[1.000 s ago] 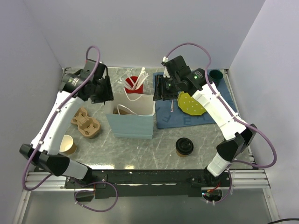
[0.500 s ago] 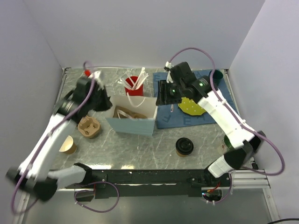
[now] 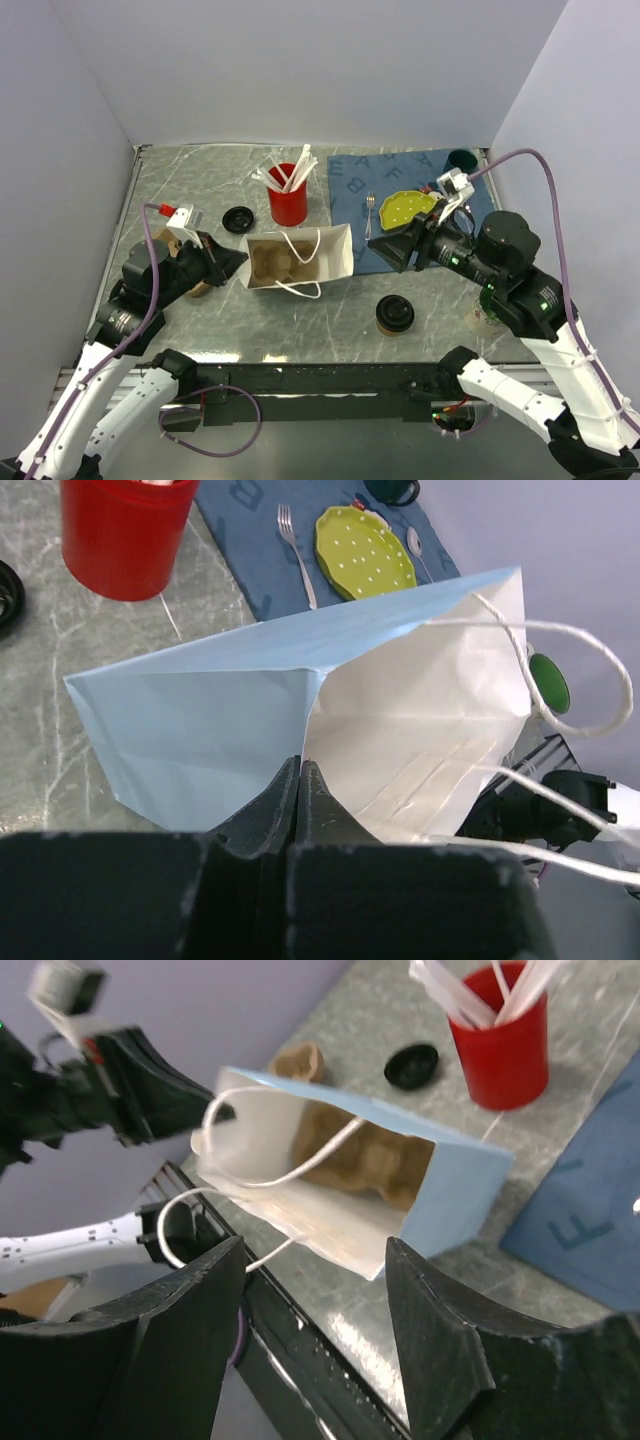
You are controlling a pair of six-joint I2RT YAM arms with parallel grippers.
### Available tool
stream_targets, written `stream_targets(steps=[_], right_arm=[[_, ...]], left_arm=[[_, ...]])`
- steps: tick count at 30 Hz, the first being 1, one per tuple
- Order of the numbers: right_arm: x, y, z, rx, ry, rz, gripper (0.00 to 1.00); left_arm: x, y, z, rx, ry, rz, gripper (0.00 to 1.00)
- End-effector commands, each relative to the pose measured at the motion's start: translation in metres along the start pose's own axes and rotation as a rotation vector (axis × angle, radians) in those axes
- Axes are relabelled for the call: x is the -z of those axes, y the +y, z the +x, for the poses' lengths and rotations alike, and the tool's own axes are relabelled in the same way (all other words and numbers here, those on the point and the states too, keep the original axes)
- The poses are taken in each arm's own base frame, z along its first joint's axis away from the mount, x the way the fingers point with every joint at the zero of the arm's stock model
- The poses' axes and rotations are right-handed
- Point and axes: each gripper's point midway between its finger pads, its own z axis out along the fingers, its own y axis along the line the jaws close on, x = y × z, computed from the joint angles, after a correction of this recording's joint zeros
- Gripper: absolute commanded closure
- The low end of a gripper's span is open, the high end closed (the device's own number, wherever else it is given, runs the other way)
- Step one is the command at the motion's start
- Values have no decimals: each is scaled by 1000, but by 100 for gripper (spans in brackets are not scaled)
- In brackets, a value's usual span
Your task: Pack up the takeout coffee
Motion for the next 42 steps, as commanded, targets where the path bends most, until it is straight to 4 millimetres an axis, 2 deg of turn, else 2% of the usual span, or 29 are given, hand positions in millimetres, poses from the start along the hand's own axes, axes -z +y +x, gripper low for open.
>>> stream_targets(steps=[1,6,9,15,17,18,19,21,22,23,24,25,26,27,28,29,30,31,32,33,34,36,38,39,41,42], right_arm=[[-21,-5,-14,23,-8,22,36],[-35,-12,4,41,61,24,40],[-46,-32,24,-31,145,118,41],[-76,-36,55,-55,297,133,38],[-80,-38,59,-51,326,190,38],[-81,-47,75,-53,400,251,39],[-81,-53,67,-37,382,307,41],[-84,-53,72,-8,410,343,67],[-85,-58,65,17,385,380,81],[-86,-52,61,33,370,367,100],[-88,-49,55,47,350,353,100],[-90,-40,38,65,297,320,100],[-91,-33,29,81,265,289,100],[-85,-16,16,107,209,234,100],[-89,-4,1,151,123,177,100],[-86,2,-3,165,81,150,100],[-74,14,-12,174,13,98,100],[-79,3,13,178,35,106,100],[-81,7,11,164,-27,80,100],[-79,4,21,152,-31,68,100],[-85,-8,49,140,34,89,100],[-89,-26,81,132,127,142,100],[-94,-29,96,115,162,139,100],[-98,-34,106,105,226,174,100],[-105,-35,113,88,298,199,100],[-106,-28,105,90,293,184,100]], left_arm=[[0,-15,-6,-3,-41,88,99],[0,-15,-3,-27,-18,90,99],[0,-12,-3,-38,-29,78,99],[1,-11,-3,-44,-27,68,99],[2,-9,-4,-55,-27,59,99],[2,-10,-7,-58,-30,59,99],[2,-10,-8,-65,-36,55,99],[4,-11,-14,-71,-55,52,99],[4,-11,-18,-76,-71,45,99],[6,-14,-26,-86,-91,48,99],[8,-17,-34,-97,-110,50,99],[11,-20,-44,-113,-130,43,99],[21,-37,-71,-133,-186,65,99],[27,-45,-85,-137,-212,71,99],[32,-49,-92,-126,-218,65,99],[36,-52,-90,-115,-212,84,99],[34,-48,-75,-85,-182,87,99],[31,-39,-57,-58,-151,82,99],[30,-30,-35,-34,-142,91,99],[32,-32,-34,12,-161,104,99],[34,-33,-36,33,-182,111,99],[30,-26,-31,70,-155,71,99],[17,-12,-13,101,-71,15,99],[14,-13,-5,104,-38,30,99],[12,-14,-6,98,-30,37,99],[13,-15,-15,65,-61,35,99]])
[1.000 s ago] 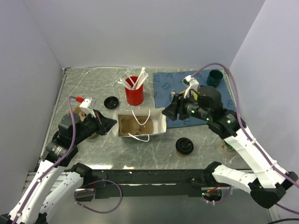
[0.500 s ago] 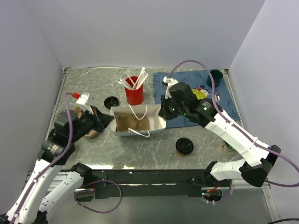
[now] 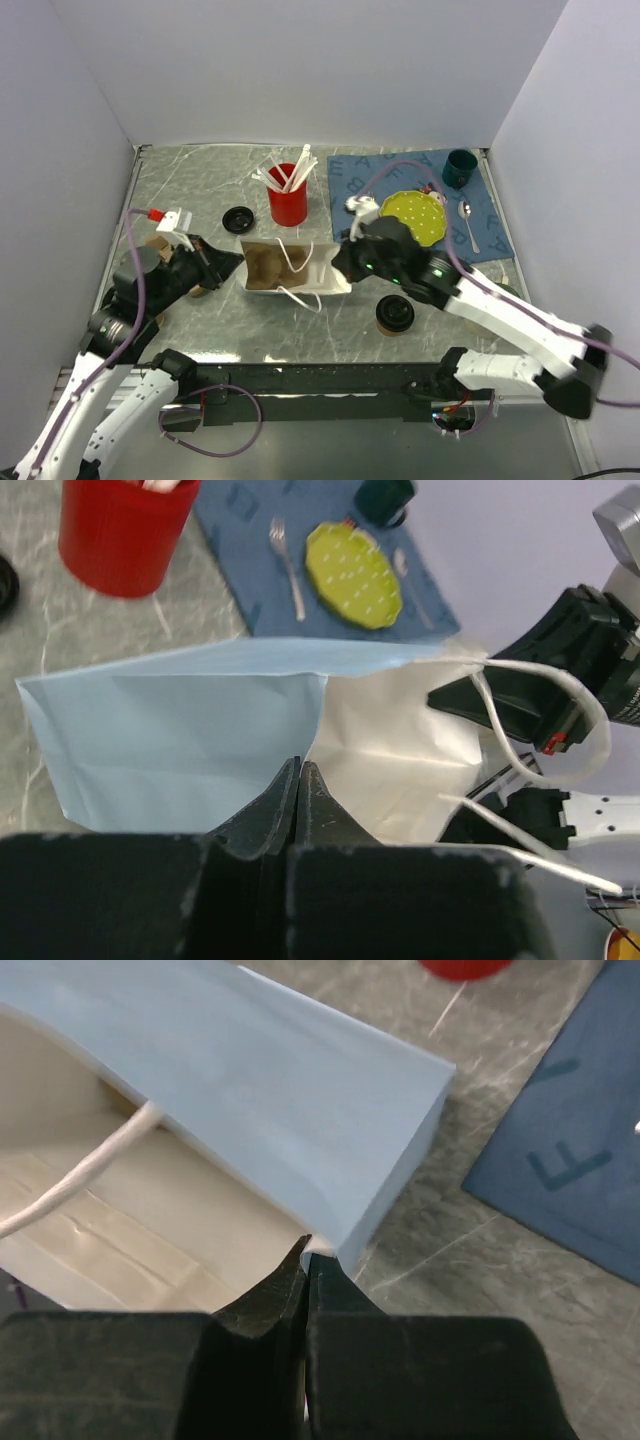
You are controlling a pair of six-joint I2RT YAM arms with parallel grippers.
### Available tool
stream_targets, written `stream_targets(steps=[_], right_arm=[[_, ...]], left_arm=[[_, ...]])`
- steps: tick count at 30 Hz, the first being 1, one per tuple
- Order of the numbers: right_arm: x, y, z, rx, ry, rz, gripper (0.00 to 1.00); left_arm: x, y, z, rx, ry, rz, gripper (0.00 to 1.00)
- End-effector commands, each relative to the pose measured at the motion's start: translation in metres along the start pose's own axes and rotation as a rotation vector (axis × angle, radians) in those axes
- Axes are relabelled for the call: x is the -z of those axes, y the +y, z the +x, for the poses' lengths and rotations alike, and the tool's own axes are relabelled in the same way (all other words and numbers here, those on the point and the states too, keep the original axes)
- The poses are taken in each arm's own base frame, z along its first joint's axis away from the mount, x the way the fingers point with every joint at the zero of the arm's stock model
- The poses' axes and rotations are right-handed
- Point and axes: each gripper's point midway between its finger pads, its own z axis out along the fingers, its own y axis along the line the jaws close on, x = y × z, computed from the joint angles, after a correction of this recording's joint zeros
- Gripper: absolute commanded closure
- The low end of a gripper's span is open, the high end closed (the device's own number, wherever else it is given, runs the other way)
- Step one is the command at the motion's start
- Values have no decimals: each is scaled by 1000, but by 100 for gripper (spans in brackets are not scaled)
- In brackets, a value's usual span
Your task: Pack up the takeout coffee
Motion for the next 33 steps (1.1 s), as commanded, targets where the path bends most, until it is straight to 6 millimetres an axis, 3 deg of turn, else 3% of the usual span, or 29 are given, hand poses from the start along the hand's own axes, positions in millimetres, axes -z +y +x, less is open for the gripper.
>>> stream_targets(steps=[1,2,4,5,8,9,11,14,17,18,19,20,21,23,24,25,29,33], right_arm=[[-14,10,-14,-38,31,8,100],[-12,11,-19,-50,13,12,100],[-9,11,-35,-82,-60,18,100],[-3,13,-41,-104,-86,12,100],[-2,20,-39,-166,-103,-34,100],[-8,17,-24,-203,-67,-21,100],[-14,21,-13,-214,-37,-51,100],[-3,26,-34,-197,-115,-80,100],[-15,17,-13,-233,-111,-75,100],[-5,23,-36,-272,-127,-99,100],[5,26,-58,-246,-164,-110,100],[20,33,-77,-215,-214,-111,100],[28,34,-86,-210,-249,-93,100],[22,32,-70,-235,-249,-103,100],[4,24,-41,-264,-210,-90,100],[0,25,-30,-256,-201,-119,100],[-14,15,17,-230,-95,-110,100],[-17,18,22,-210,-16,-87,100]], left_arm=[[-3,-5,-13,-21,-23,4,99],[-1,-15,-33,-55,-54,6,99],[0,-17,-50,-144,-49,-23,99],[-1,-33,-76,-174,-67,-11,99],[-3,-48,-94,-186,-36,-4,99],[-7,-44,-85,-179,-7,-3,99],[-11,-36,-60,-166,31,27,99],[1,-48,-88,-174,-54,20,99],[-5,-39,-73,-199,16,6,99],[-4,-48,-74,-210,27,44,99],[6,-65,-91,-224,-10,79,99],[8,-68,-94,-220,-11,83,99],[11,-68,-91,-210,-9,89,99],[5,-42,-46,-178,75,72,99],[5,-38,-29,-168,110,95,99],[7,-32,-10,-154,145,101,99],[16,-23,17,-51,223,71,99],[21,-16,24,-31,230,38,91]])
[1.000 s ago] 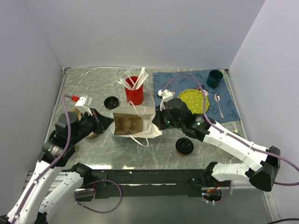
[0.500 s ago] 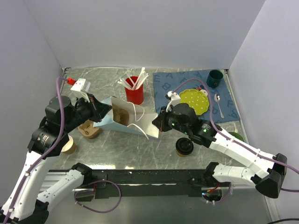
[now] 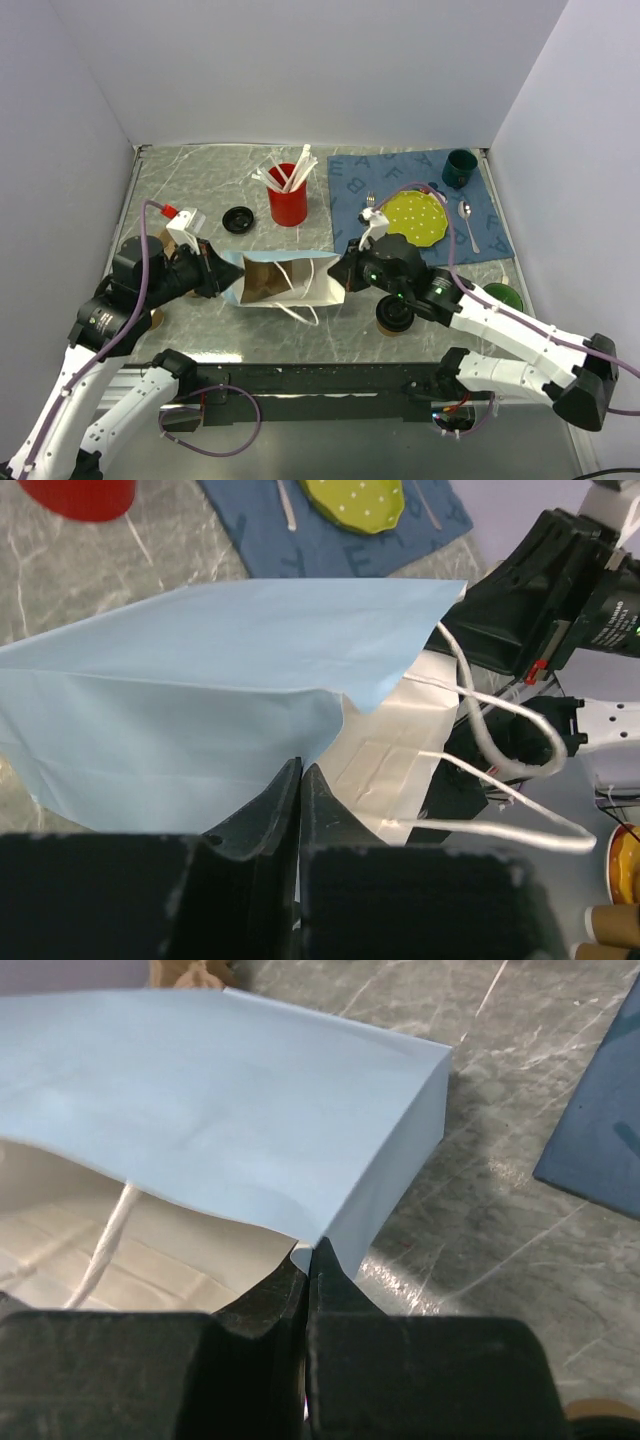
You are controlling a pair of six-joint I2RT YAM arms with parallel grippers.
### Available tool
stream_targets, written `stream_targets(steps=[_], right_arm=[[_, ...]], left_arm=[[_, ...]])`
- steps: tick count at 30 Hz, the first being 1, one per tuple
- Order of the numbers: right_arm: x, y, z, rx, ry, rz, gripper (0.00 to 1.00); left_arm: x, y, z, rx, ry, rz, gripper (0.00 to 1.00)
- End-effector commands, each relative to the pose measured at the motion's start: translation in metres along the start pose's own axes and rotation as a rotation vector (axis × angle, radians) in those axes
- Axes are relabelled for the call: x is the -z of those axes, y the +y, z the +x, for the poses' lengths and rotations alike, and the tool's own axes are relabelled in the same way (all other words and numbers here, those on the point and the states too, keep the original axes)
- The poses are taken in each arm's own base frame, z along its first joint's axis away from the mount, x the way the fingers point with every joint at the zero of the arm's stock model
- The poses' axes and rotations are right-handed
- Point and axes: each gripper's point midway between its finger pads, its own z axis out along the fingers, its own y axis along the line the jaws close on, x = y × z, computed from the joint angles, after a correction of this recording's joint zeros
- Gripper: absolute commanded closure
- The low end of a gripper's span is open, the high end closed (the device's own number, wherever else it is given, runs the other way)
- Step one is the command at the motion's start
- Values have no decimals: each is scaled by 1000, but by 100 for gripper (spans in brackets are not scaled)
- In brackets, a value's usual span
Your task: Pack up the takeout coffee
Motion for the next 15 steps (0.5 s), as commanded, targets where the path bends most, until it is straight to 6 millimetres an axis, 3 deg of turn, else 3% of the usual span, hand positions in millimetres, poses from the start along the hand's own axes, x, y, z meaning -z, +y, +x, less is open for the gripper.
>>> stream_targets(steps=[1,4,6,7,8,9,11,12,13,15], right_arm=[[3,20,-11,14,-7,-57,100],[9,22,-14,16,-68,-102,100],[19,32,-29,42,-127,-145,100],[29,32,-41,42,-180,-139,100],[29,29,-38,36,-185,-136,100],[26,22,-31,16,-174,-111,100],[11,-3,4,-29,-36,-6,100],[6,-4,17,-30,32,-6,100],[-4,-12,33,-24,108,37,100],[-5,-12,33,-21,144,61,100]], left_arm=[[7,-9,3,35,8,29,91],[7,-16,-9,13,-5,51,98],[13,-32,-38,-18,-66,82,99],[22,-47,-65,-36,-119,92,99],[23,-46,-71,-21,-135,74,99],[20,-43,-66,-12,-120,67,98],[2,-21,-25,48,-19,46,99],[-6,-11,-3,77,35,35,99],[-5,-10,0,81,29,39,99],[-4,-6,-6,88,-12,11,99]])
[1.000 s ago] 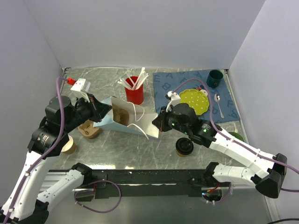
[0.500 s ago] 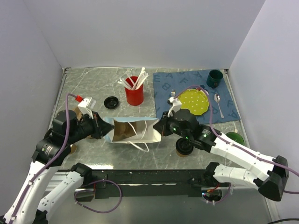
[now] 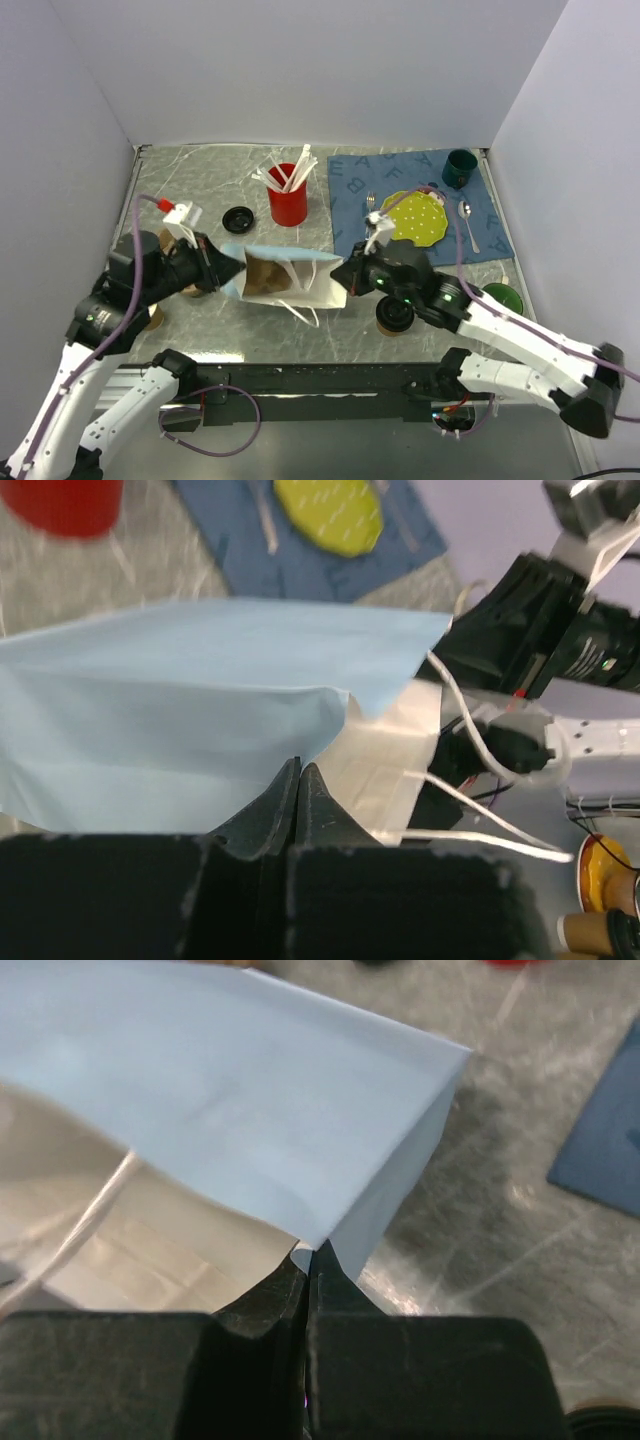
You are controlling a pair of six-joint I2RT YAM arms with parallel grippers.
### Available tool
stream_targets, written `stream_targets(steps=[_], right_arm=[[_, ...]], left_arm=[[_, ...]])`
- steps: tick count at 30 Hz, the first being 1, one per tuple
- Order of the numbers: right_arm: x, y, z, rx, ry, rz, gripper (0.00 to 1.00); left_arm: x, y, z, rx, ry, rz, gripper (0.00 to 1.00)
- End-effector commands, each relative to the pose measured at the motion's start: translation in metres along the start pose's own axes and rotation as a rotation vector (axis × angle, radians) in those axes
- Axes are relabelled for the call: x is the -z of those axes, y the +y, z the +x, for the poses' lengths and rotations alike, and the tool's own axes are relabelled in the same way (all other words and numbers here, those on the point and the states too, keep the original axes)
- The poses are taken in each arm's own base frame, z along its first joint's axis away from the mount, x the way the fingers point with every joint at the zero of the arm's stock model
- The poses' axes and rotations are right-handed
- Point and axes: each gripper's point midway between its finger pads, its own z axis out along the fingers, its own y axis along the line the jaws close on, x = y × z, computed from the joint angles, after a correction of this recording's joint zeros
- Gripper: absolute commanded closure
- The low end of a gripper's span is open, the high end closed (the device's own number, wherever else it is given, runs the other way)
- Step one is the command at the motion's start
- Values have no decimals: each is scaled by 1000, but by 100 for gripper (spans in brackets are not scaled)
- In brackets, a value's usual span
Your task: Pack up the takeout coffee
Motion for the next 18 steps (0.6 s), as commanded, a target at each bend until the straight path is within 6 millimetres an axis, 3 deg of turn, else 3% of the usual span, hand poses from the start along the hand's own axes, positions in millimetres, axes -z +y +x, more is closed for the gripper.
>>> stream_targets(steps=[1,4,5,6,7,9,11,12,13,14,15,18], right_arm=[[-15,-17,31,-11,170,101,100],[-10,1,-3,43,74,46,100],[-3,12,-24,75,21,16,100],[3,20,-37,100,-22,-15,100],[18,37,-63,114,-127,-80,100],[28,37,-79,102,-202,-70,100],[26,27,-70,92,-177,-33,100],[20,21,-59,81,-143,-17,100],[9,13,-43,69,-90,10,100],[5,0,-26,52,-29,55,100],[4,-3,-23,52,-10,72,100],[15,8,-45,70,-98,36,100]], left_arm=[[-6,10,13,51,27,-32,99],[-5,0,-13,-9,12,-30,99],[-4,-7,-26,-43,-3,-22,99],[11,-31,-62,-87,-85,15,99],[7,-34,-75,-93,-87,2,99],[14,-42,-94,-113,-127,-2,99],[8,-30,-74,-74,-82,-22,99],[-1,-12,-40,-37,-22,-35,99],[-4,-9,-28,9,-17,-20,99],[-6,-9,-24,24,-28,0,99],[-3,-11,-28,31,-45,-2,99],[-1,-6,-39,6,-19,-75,99]])
